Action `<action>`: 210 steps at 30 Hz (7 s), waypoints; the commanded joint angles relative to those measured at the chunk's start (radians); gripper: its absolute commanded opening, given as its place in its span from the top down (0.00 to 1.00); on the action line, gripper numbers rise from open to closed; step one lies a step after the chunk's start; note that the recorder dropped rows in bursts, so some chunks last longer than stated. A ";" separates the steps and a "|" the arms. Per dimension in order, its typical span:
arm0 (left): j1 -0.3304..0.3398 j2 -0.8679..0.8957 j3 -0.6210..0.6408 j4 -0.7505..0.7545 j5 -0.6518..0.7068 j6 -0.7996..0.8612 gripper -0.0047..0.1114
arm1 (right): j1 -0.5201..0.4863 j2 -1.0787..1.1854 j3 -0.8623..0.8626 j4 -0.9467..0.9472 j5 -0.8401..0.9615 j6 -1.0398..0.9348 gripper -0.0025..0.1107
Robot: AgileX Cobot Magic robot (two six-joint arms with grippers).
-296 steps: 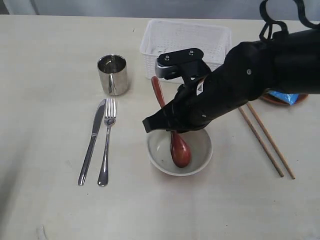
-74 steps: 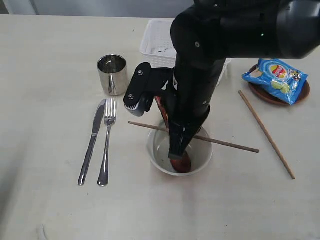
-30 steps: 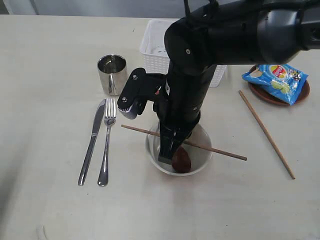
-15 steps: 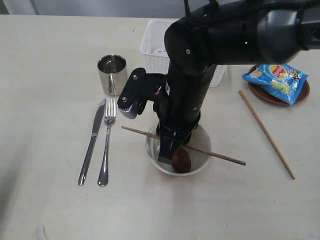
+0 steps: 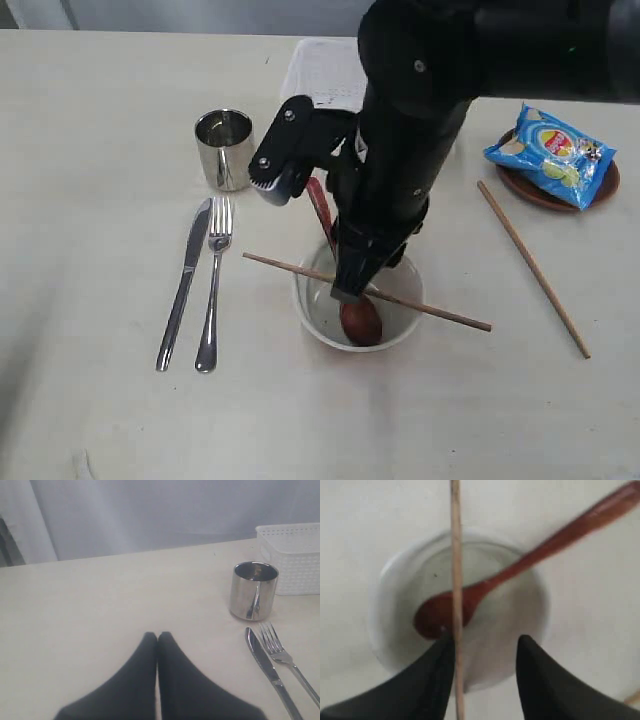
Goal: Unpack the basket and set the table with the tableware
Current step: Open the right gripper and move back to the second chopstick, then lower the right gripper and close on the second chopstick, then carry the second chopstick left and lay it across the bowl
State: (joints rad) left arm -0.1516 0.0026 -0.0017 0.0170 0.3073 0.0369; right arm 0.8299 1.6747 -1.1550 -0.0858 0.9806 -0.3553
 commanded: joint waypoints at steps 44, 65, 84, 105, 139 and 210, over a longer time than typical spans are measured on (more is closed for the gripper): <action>0.001 -0.003 0.002 0.004 -0.008 -0.003 0.96 | -0.561 0.106 0.294 -0.158 -0.362 0.434 0.63; 0.001 -0.003 0.002 0.004 -0.008 -0.003 0.96 | -0.561 0.283 0.294 -0.160 -0.361 0.436 0.73; 0.001 -0.003 0.002 0.004 -0.008 -0.003 0.96 | -0.559 0.199 0.255 -0.113 -0.283 0.418 0.98; 0.001 -0.003 0.002 0.004 -0.008 -0.003 0.96 | -0.091 -0.146 0.119 -0.272 -0.044 0.355 0.98; 0.001 -0.003 0.002 -0.006 -0.008 -0.003 0.96 | 0.096 0.030 0.062 -0.204 -0.082 0.126 0.98; 0.001 -0.003 0.002 -0.002 -0.008 -0.003 0.96 | 0.096 -0.025 0.062 -0.214 -0.079 0.213 0.68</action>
State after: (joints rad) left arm -0.1516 0.0026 -0.0017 0.0170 0.3073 0.0369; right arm 0.9252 1.6868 -1.0868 -0.3027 0.8905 -0.1586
